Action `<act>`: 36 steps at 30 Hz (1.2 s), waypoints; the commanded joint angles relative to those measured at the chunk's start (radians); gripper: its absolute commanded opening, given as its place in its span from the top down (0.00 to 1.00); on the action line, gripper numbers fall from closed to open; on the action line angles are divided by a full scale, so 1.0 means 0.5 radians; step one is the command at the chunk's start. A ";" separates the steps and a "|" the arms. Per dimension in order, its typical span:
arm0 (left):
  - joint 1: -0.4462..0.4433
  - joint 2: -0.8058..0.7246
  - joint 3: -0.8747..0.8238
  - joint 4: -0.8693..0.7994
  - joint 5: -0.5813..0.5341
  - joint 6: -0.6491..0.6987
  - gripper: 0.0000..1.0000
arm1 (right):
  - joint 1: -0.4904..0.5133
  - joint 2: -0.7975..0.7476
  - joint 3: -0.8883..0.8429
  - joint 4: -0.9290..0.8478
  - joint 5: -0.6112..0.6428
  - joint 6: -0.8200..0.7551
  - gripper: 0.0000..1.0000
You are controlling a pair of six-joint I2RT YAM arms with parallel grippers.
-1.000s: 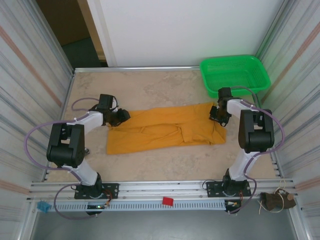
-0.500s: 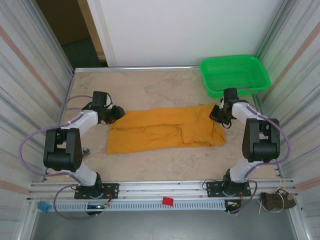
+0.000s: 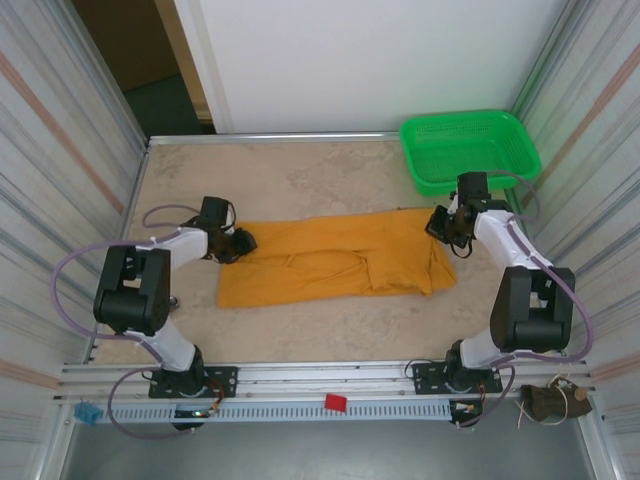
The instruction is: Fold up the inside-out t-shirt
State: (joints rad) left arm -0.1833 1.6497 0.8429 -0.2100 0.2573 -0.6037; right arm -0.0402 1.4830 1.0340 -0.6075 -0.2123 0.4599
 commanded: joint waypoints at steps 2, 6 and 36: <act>-0.143 0.042 -0.032 0.024 -0.051 -0.102 0.69 | -0.103 -0.128 0.061 -0.140 0.120 0.024 1.00; -0.306 0.081 -0.006 0.054 -0.063 -0.159 0.69 | -0.132 -0.186 0.084 -0.177 0.131 0.037 1.00; -0.106 0.143 -0.117 0.145 0.040 -0.010 0.69 | 0.991 -0.136 0.592 -0.256 0.400 0.508 1.00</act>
State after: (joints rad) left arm -0.2493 1.6741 0.8238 -0.1020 0.2890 -0.6384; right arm 0.3908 1.3865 1.2854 -0.7540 -0.0566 0.6338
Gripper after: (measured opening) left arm 0.313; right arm 0.041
